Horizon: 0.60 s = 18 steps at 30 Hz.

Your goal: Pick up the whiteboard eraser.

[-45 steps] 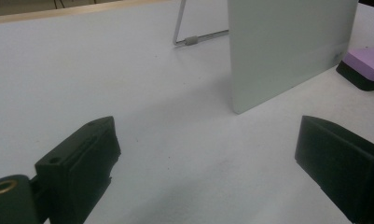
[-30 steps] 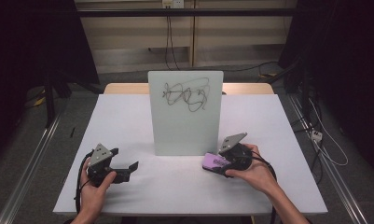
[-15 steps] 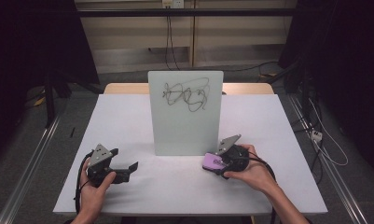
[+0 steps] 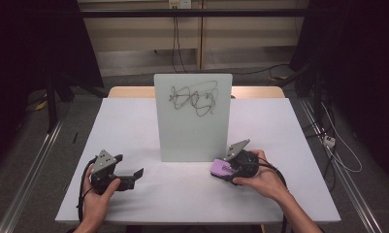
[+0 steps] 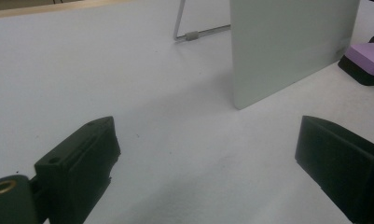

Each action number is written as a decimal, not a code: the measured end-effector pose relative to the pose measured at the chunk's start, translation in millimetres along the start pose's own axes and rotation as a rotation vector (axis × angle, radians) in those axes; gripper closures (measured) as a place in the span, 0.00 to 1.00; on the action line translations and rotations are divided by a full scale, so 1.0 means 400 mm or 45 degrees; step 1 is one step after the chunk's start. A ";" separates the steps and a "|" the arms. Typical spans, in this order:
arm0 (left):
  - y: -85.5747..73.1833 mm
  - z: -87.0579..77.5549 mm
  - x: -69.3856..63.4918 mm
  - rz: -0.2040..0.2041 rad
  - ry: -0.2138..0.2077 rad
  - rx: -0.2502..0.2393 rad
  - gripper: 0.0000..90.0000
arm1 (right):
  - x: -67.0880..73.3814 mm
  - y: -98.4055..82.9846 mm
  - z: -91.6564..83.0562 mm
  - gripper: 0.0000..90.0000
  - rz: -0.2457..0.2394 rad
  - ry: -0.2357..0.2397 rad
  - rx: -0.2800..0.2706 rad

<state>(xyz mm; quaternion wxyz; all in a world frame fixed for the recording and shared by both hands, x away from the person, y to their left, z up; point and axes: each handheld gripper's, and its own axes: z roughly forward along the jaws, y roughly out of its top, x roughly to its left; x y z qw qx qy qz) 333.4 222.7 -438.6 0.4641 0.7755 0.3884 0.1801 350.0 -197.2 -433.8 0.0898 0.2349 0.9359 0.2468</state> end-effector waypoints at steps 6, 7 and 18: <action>-0.001 0.001 0.000 -0.009 -0.001 -0.001 0.06 | -0.005 -0.005 -0.010 0.46 0.042 0.010 -0.037; -0.001 0.001 0.001 -0.008 -0.001 0.000 0.06 | -0.006 -0.006 -0.012 0.46 0.048 0.014 -0.051; -0.004 -0.002 0.003 -0.011 0.000 0.001 0.06 | -0.013 -0.011 -0.039 0.46 0.105 0.018 -0.184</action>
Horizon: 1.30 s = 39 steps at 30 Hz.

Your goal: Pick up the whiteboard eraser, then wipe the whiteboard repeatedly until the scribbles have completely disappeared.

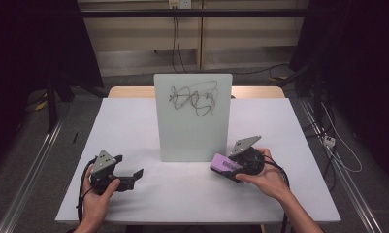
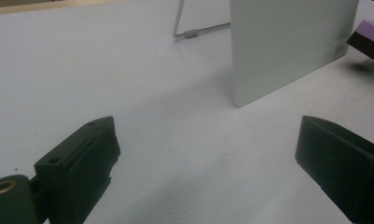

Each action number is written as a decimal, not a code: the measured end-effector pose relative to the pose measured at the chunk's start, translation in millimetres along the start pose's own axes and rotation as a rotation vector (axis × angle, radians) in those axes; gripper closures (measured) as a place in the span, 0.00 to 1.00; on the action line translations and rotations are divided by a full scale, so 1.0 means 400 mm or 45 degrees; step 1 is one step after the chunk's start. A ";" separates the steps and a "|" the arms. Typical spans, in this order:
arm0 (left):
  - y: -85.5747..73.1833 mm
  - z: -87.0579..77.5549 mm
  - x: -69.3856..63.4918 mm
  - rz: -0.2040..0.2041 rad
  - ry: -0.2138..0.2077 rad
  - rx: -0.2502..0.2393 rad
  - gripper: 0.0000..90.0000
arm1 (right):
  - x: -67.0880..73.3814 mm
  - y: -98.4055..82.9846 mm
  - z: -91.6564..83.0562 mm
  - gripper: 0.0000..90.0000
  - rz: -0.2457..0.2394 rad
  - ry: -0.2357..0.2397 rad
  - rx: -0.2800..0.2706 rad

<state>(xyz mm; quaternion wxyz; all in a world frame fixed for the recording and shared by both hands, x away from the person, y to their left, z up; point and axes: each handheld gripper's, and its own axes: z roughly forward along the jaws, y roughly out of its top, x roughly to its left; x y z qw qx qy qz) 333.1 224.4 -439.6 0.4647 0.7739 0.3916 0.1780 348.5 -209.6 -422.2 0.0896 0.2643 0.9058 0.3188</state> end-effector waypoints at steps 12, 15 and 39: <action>-0.002 0.003 0.006 -0.010 -0.018 0.006 0.06 | 0.000 0.013 -0.020 0.46 0.022 -0.053 -0.135; -0.001 0.007 0.003 -0.006 -0.019 0.012 0.06 | 0.002 0.012 -0.021 0.46 0.024 -0.059 -0.144; 0.002 0.029 -0.003 0.031 -0.054 0.055 0.06 | -0.003 0.079 -0.085 0.46 0.004 -0.121 -0.326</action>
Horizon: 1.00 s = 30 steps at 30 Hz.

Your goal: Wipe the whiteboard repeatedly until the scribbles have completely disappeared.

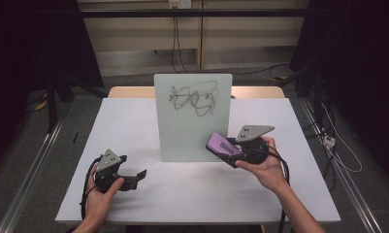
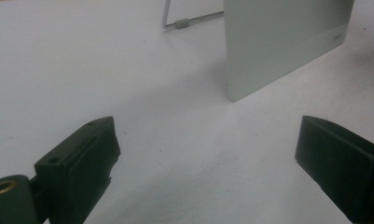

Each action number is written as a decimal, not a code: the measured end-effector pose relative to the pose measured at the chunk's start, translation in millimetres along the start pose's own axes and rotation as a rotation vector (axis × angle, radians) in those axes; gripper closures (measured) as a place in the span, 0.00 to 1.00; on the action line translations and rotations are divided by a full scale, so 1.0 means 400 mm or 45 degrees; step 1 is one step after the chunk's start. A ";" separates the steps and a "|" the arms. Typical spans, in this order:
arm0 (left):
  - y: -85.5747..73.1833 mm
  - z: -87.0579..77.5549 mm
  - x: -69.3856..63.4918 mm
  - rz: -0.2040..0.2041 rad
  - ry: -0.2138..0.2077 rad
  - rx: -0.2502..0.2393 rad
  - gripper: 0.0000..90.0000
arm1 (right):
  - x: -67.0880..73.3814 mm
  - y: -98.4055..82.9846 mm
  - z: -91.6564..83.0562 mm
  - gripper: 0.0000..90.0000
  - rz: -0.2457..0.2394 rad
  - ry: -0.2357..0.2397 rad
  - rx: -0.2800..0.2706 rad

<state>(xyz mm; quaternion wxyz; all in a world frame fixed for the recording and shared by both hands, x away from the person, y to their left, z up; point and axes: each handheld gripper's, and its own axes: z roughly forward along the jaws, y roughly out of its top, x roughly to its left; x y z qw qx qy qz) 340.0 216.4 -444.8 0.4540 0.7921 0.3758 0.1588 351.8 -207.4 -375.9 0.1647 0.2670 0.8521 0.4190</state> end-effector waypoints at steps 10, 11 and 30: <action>0.001 -0.003 -0.001 -0.006 0.010 -0.004 0.06 | -0.013 0.075 -0.034 0.46 -0.055 -0.047 -0.128; 0.001 -0.002 0.000 -0.008 0.009 -0.008 0.06 | -0.016 0.079 -0.034 0.46 -0.062 -0.037 -0.125; 0.000 -0.008 -0.001 0.008 0.008 -0.003 0.06 | -0.060 0.205 -0.057 0.46 -0.145 -0.138 -0.231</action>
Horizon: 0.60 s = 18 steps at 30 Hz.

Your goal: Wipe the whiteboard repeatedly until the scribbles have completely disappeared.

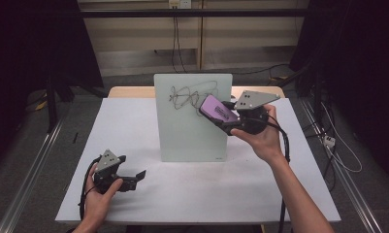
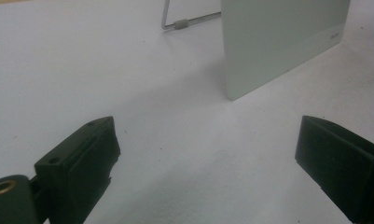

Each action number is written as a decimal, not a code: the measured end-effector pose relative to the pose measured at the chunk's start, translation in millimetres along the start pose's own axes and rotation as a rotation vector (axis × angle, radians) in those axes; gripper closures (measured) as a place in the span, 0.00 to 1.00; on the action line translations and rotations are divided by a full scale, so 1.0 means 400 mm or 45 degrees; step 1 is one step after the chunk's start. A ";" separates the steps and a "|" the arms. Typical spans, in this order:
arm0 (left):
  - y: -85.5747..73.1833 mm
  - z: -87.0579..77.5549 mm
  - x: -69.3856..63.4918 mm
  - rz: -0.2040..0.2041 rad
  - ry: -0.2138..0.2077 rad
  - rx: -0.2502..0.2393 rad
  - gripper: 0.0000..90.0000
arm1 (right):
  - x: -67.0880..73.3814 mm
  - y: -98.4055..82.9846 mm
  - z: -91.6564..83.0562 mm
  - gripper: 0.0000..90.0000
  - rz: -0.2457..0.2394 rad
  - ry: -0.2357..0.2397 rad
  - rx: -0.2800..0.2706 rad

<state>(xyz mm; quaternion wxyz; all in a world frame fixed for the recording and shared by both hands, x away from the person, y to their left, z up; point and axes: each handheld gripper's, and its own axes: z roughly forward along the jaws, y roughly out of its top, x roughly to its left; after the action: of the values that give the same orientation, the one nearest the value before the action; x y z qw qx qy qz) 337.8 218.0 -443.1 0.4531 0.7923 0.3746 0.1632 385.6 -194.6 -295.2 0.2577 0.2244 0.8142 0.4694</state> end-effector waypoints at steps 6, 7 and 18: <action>-0.003 0.007 0.003 -0.006 -0.018 0.032 0.06 | -0.021 0.031 0.001 0.46 -0.001 -0.010 -0.022; -0.002 0.007 0.004 -0.003 -0.017 0.028 0.06 | -0.025 0.034 0.000 0.46 0.000 -0.021 -0.025; -0.002 0.002 0.006 0.000 -0.009 0.025 0.06 | -0.068 0.065 -0.004 0.46 0.003 -0.079 -0.068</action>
<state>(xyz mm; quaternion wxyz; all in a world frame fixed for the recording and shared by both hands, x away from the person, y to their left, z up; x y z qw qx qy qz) 339.3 219.6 -444.5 0.4465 0.7974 0.3745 0.1566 408.8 -200.3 -265.9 0.2883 0.2330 0.7927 0.4839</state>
